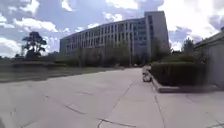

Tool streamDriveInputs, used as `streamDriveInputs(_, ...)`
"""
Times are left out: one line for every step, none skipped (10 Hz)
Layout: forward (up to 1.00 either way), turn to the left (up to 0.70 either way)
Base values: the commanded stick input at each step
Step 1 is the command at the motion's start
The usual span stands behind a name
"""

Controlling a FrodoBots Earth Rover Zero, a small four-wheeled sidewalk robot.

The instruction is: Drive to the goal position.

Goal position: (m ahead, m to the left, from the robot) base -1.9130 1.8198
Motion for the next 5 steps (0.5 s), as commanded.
streamDriveInputs(-0.7, -0.35)
streamDriveInputs(-0.7, -0.35)
streamDriveInputs(-0.7, -0.35)
streamDriveInputs(-0.7, -0.35)
streamDriveInputs(-0.7, -0.35)
